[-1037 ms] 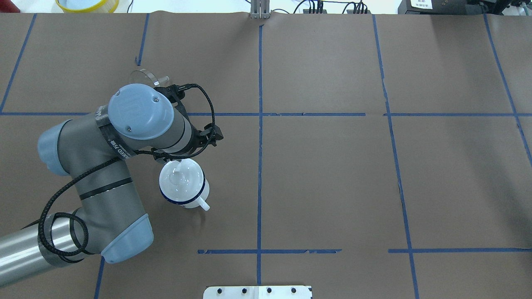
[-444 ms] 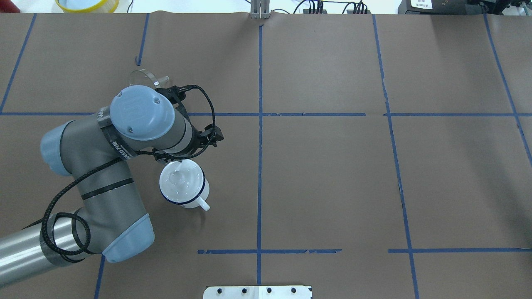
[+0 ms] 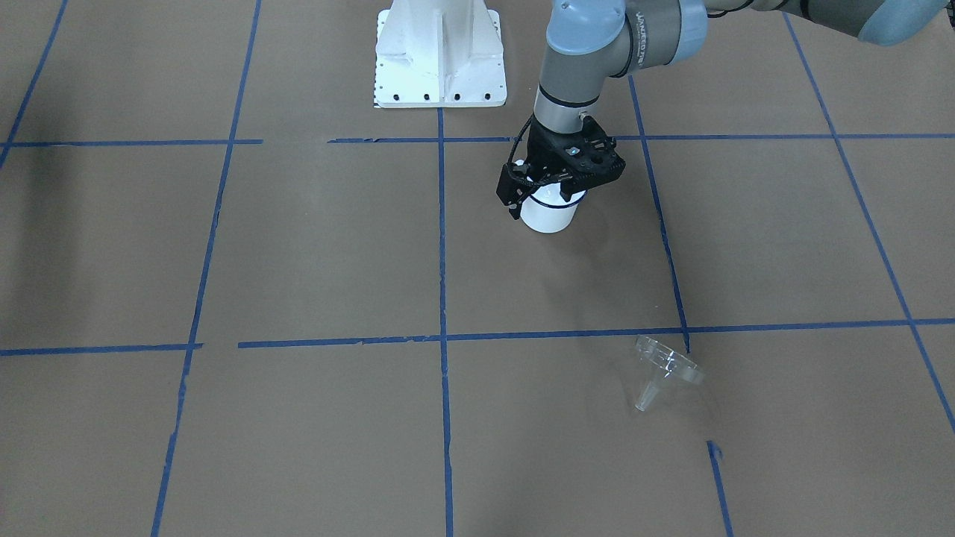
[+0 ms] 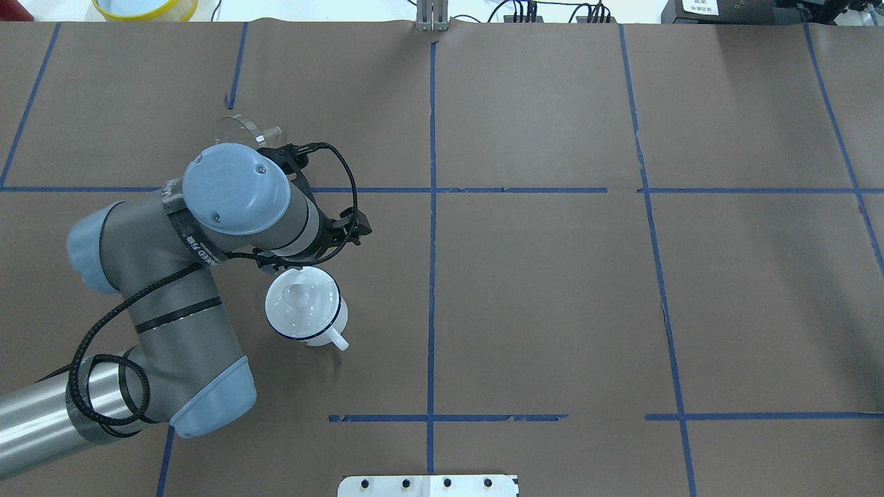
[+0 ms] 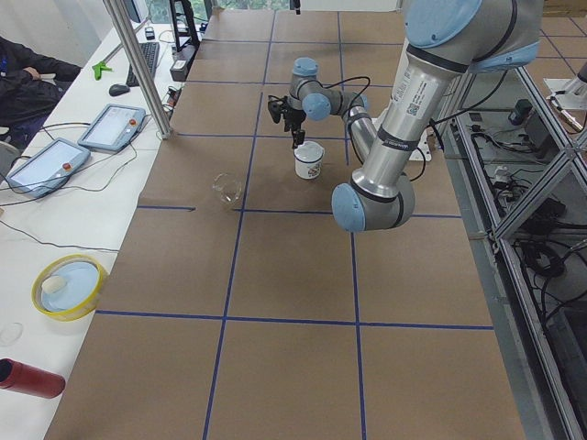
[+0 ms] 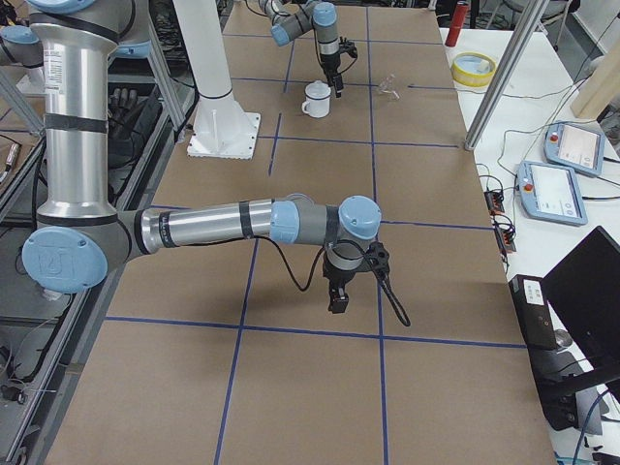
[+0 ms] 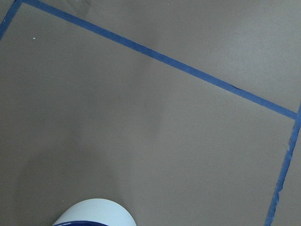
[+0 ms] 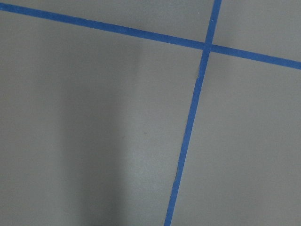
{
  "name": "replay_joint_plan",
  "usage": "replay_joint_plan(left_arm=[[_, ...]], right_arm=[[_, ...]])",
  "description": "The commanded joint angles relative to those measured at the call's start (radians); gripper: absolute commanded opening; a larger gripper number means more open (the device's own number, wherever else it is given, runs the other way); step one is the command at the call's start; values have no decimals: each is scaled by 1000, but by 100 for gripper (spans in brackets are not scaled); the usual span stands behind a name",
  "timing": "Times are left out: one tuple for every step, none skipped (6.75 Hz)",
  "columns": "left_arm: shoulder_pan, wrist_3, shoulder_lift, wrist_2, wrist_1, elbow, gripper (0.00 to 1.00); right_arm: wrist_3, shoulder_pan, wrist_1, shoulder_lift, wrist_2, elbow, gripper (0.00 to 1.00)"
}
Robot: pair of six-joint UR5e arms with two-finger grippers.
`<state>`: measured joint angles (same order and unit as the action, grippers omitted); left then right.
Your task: Remove funnel from cup
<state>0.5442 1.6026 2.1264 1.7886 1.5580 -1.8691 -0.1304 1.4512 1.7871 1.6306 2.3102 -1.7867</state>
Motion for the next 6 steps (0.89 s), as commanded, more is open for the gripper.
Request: replay_joint_plan(left_arm=[[13,-6,7,2,-3,-19,100],[51,-15,7,3,-7,-42,100],[101,-97,4,5,-19,-80,100],[158,-206,-2,8,-24,-106,100],[239,-343,-9,47,-23,-111,100],[338,-477,-64,149,-4,-111,100]], right_arm=[[0,0,0,0,0,1,100],[0,0,0,0,0,0,100],[0,0,0,-1,0,0,100],[0,0,0,-1,0,0,100],[0,0,0,0,0,1,100],[0,0,0,0,0,0,100]])
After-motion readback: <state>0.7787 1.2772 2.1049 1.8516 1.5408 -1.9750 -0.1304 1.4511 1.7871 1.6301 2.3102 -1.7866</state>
